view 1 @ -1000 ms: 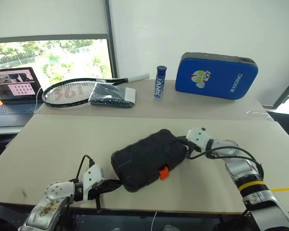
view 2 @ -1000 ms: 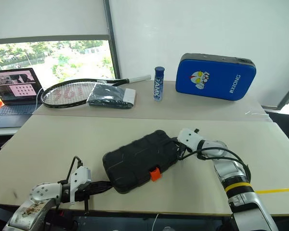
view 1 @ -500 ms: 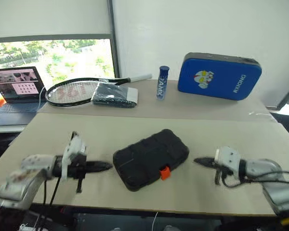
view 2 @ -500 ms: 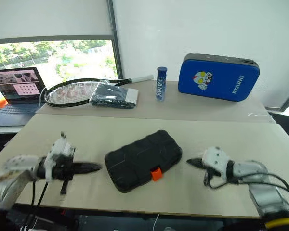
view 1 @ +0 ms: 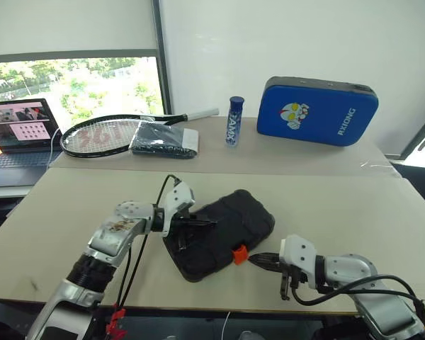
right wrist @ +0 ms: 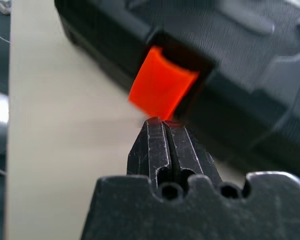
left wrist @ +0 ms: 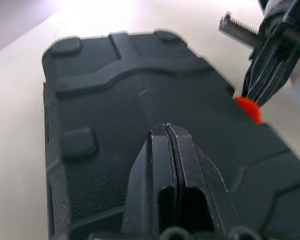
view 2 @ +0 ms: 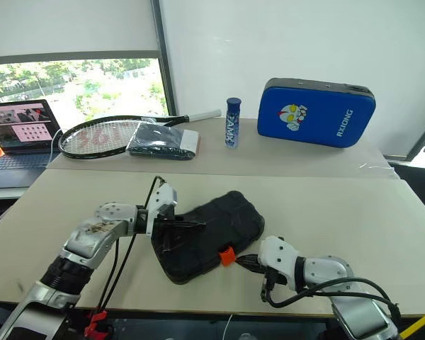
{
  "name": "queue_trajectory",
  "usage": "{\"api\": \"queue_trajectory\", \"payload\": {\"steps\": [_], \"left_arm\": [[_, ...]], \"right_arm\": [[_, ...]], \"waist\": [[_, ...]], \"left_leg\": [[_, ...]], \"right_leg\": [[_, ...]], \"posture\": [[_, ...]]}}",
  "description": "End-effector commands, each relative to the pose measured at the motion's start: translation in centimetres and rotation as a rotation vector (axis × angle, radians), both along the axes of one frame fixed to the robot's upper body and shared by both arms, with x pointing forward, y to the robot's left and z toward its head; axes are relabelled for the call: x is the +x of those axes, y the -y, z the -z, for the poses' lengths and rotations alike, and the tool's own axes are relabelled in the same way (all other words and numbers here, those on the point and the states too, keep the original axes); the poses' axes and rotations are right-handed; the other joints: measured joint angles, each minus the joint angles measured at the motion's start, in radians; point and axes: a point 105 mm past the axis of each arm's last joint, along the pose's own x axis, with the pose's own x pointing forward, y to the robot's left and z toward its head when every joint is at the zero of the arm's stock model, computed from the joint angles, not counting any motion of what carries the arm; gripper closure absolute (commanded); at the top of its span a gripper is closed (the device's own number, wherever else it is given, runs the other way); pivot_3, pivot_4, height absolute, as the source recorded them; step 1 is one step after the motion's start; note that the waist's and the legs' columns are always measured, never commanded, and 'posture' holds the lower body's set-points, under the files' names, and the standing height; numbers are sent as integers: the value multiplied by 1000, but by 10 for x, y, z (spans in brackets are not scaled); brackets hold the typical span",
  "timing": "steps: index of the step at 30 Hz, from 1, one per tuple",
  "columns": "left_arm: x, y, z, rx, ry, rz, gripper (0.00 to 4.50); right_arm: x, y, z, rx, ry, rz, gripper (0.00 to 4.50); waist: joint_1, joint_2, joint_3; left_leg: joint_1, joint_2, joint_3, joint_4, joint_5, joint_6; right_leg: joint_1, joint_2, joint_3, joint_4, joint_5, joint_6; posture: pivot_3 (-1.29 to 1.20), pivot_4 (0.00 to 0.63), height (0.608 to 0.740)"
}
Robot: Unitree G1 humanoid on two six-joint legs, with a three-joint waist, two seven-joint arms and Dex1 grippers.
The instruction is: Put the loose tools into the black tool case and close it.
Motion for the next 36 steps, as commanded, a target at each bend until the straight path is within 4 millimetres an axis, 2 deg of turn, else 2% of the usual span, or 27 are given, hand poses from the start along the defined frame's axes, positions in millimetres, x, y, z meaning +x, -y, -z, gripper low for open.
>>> {"api": "queue_trajectory", "payload": {"steps": [1,6,16,23,36], "left_arm": [[4,3,3,27,27,-18,4423],[2,9,13,60,21,-9,4423],[5,-2,46,209,-48,-58,4423],[-3,-10,68,265,-163,-84,4423],[-3,-15,78,263,-214,-122,4423]], "right_arm": [[-3,-11,-7,10,30,-37,4500],[-1,-20,-7,14,35,-60,4500],[12,-27,-14,28,61,-54,4500],[22,-32,-16,40,88,-40,4500],[31,-46,-8,68,89,-44,4500]], "waist": [[0,0,0],[-2,0,0],[-9,0,0],[-15,-1,-1],[-33,-4,-10]], "left_leg": [[0,0,0,0,0,0],[1,0,0,0,0,0],[6,1,-1,0,0,0],[19,2,-2,0,0,0],[24,5,-6,-2,0,0]], "right_leg": [[0,0,0,0,0,0],[0,0,0,1,0,0],[3,2,1,2,-1,2],[16,5,2,1,-3,4],[18,12,4,1,-2,1]], "posture": [[0,150,740],[0,150,740],[0,150,740],[0,150,740],[0,150,740]]}}
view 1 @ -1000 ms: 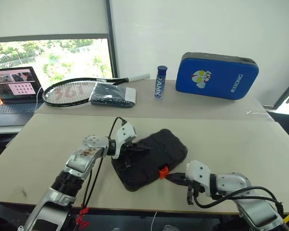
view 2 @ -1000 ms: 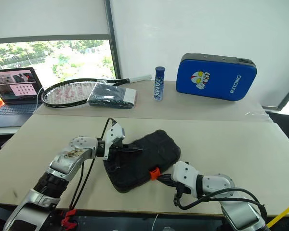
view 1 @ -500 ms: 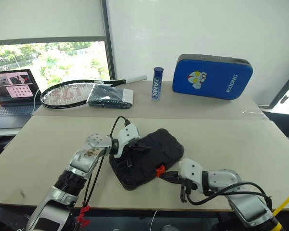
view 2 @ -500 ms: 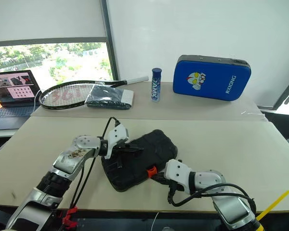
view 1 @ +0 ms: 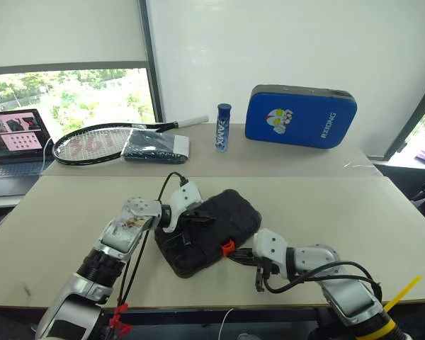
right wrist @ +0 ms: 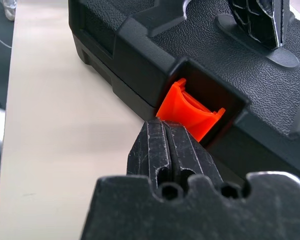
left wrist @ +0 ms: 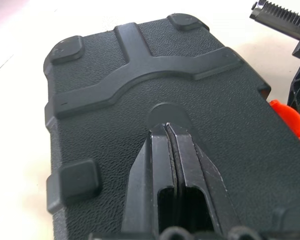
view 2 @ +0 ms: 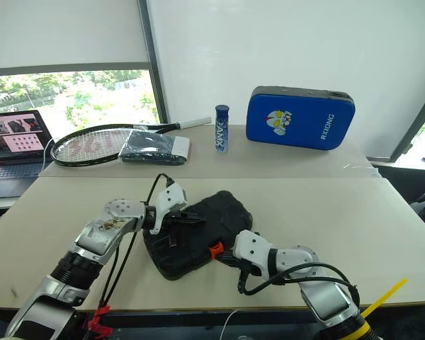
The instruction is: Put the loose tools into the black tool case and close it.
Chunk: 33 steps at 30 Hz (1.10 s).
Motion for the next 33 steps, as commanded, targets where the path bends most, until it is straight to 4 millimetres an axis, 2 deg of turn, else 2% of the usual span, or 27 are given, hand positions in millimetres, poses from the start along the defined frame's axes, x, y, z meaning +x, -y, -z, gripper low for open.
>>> {"api": "queue_trajectory", "payload": {"steps": [1,8,13,15,18,21,27,30,31,33], "left_arm": [[-14,-11,60,112,-220,-52,4423],[-15,-17,67,120,-244,-75,4423],[-13,-22,64,99,-223,-90,4423],[-12,-24,58,71,-189,-82,4423],[-10,-25,33,-77,-108,-69,4423],[-13,-37,13,-153,-31,-35,4423],[-30,-78,-9,-212,30,-33,4423],[-45,-110,-20,-252,51,-74,4423],[-48,-125,-19,-231,65,-126,4201],[-60,-159,-14,-166,80,-217,3792]], "right_arm": [[13,-8,-18,44,100,20,4500],[28,-5,-18,46,124,51,4500],[23,5,-21,41,118,45,4500],[21,13,-21,31,115,46,4500],[15,24,-24,49,101,47,4500],[7,39,-26,70,77,49,4500],[-22,77,-16,10,21,7,4500],[-35,96,-20,62,-9,29,4500],[-39,103,-21,71,-1,29,4500],[-45,120,-24,79,29,47,3917]], "waist": [[1,0,-1],[1,0,-1],[0,0,-1],[0,0,-1],[-1,0,-1],[1,1,-1],[-1,1,-1],[0,1,0],[2,1,0],[1,1,0]], "left_leg": [[0,0,0,0,0,0],[0,0,0,0,0,0],[0,0,0,-1,0,0],[0,0,0,-1,0,0],[0,0,0,-4,0,0],[-1,0,0,-9,0,0],[-3,0,1,-18,-1,0],[-7,1,1,-18,-3,2],[-11,1,1,-18,-3,2],[-14,1,1,-18,-3,2]], "right_leg": [[0,0,0,0,0,0],[-1,0,0,0,0,-1],[-1,0,0,0,0,-1],[-1,0,0,0,-1,-1],[-1,0,1,-1,-1,-2],[-3,0,1,-3,-2,-3],[-6,-1,1,-10,-2,-4],[-12,-1,2,-10,-1,-7],[-15,-1,1,-10,0,-9],[-17,-2,0,-9,0,-10]], "posture": [[0,150,740],[0,150,740],[0,150,740],[0,150,740],[0,150,740],[0,150,740],[0,150,740],[0,150,740],[0,150,740],[0,150,740]]}}
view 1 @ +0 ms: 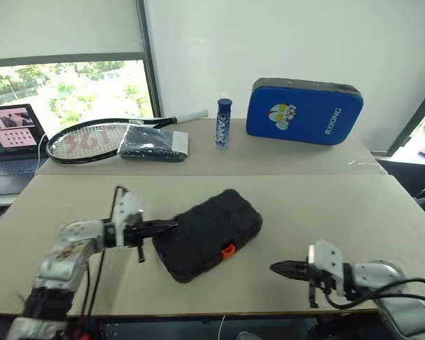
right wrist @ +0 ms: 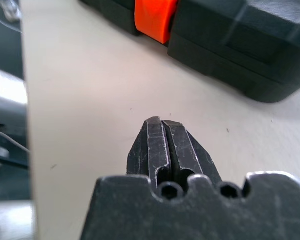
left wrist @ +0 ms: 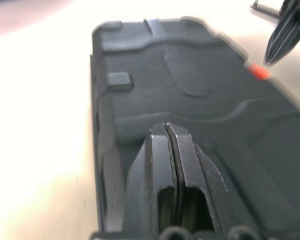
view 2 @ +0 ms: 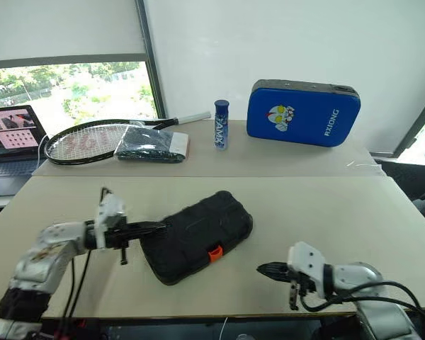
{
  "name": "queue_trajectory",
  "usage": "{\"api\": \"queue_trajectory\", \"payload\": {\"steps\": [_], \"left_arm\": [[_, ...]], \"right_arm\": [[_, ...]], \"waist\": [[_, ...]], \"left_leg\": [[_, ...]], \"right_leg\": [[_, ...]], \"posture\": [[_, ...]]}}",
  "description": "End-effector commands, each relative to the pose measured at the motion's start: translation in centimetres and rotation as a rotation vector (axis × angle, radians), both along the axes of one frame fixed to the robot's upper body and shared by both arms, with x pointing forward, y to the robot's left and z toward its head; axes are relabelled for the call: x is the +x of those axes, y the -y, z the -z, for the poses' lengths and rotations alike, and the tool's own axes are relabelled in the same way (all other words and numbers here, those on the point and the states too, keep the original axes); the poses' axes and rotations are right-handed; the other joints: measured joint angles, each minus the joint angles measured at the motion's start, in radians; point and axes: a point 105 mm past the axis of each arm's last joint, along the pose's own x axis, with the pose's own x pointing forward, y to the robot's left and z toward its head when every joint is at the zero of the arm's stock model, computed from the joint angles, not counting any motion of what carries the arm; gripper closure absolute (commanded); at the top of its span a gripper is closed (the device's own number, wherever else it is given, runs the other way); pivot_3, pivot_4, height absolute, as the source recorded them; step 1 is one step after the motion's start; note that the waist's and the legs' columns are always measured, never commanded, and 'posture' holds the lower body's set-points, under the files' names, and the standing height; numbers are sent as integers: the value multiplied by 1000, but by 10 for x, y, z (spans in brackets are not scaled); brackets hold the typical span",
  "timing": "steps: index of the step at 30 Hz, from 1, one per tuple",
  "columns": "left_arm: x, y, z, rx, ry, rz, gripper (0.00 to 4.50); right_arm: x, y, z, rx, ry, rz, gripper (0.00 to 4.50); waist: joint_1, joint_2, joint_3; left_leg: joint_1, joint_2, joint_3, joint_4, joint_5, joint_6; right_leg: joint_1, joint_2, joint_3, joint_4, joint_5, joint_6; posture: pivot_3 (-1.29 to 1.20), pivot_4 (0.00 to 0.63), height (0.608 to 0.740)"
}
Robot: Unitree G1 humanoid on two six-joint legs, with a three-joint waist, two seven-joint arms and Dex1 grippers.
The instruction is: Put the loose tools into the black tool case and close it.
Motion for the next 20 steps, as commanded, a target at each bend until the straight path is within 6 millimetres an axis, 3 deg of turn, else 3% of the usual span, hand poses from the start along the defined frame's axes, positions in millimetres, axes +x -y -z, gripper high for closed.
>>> {"api": "queue_trajectory", "payload": {"steps": [1,4,11,12,20], "left_arm": [[-21,-60,1,102,32,-158,3389],[-35,-86,7,160,47,-245,2383],[-63,-107,24,234,18,-303,16],[-65,-107,25,235,16,-303,0],[-61,-100,20,235,91,-312,0]], "right_arm": [[-11,28,-21,31,105,3,3663],[-15,45,-24,30,119,29,2646],[-11,62,-32,17,165,63,351],[-11,62,-32,20,163,66,42],[-7,62,-27,2,185,64,42]], "waist": [[-1,0,0],[4,0,3],[28,-2,7],[28,-2,7],[31,-1,8]], "left_leg": [[0,0,0,0,0,0],[0,0,1,0,0,0],[0,-3,5,0,0,-1],[0,-3,5,0,0,-1],[-2,-3,5,0,0,-1]], "right_leg": [[0,0,0,0,0,0],[0,-3,-1,-1,0,0],[1,-13,-3,-1,-2,4],[1,-13,-3,-2,-2,3],[0,-13,-4,-2,-2,3]], "posture": [[0,150,740],[0,150,740],[0,150,740],[0,150,740],[0,150,740]]}}
